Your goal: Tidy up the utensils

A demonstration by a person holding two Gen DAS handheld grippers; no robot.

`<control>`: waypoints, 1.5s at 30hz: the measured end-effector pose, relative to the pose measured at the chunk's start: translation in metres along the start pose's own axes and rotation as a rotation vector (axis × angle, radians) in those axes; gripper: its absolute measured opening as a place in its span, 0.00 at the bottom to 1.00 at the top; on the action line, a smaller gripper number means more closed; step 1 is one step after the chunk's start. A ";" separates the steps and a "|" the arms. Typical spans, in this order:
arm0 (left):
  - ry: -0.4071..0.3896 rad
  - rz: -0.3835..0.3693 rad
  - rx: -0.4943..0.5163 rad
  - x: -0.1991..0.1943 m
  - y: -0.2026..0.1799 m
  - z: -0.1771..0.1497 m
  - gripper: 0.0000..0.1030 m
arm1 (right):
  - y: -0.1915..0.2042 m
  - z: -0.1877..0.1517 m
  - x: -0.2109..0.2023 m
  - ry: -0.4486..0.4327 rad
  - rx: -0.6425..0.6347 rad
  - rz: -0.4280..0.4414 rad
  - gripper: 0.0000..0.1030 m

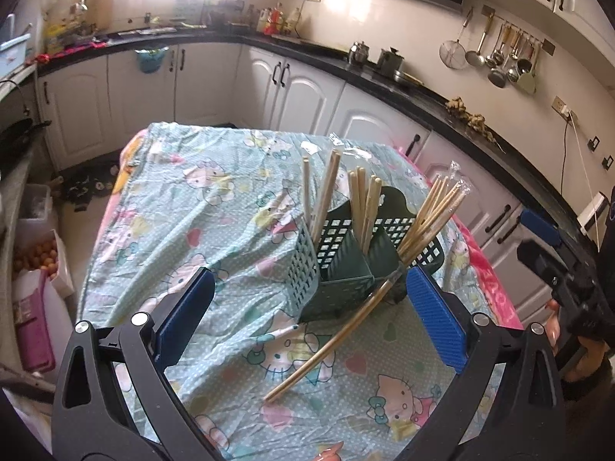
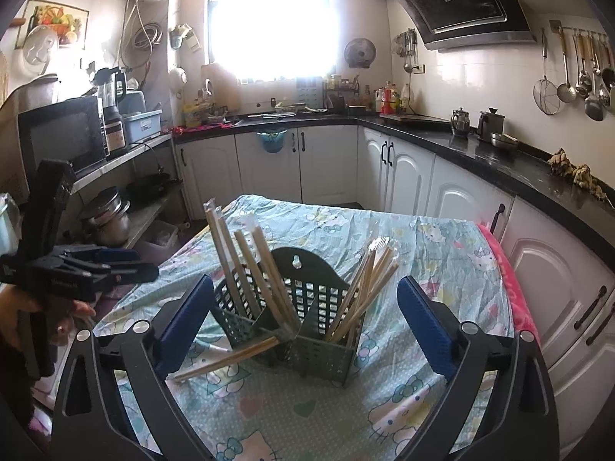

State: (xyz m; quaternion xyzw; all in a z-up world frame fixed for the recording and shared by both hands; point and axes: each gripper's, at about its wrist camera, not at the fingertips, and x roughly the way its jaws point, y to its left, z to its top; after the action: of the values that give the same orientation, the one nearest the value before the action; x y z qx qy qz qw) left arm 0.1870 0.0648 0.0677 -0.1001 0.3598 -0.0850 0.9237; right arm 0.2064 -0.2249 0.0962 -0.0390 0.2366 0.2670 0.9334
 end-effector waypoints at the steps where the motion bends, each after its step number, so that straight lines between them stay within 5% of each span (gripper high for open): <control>1: -0.010 0.006 -0.001 -0.003 0.000 -0.002 0.90 | 0.001 -0.002 -0.001 0.001 -0.004 0.000 0.91; 15: -0.087 0.059 -0.019 -0.025 -0.003 -0.034 0.90 | 0.019 -0.033 -0.008 0.035 -0.035 0.001 0.93; 45: -0.102 0.096 0.027 -0.024 -0.028 -0.099 0.90 | 0.033 -0.107 -0.025 0.054 0.007 -0.060 0.94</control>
State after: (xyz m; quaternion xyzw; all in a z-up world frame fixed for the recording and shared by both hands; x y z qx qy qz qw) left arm 0.1000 0.0307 0.0188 -0.0744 0.3153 -0.0401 0.9452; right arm 0.1260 -0.2302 0.0142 -0.0502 0.2613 0.2369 0.9344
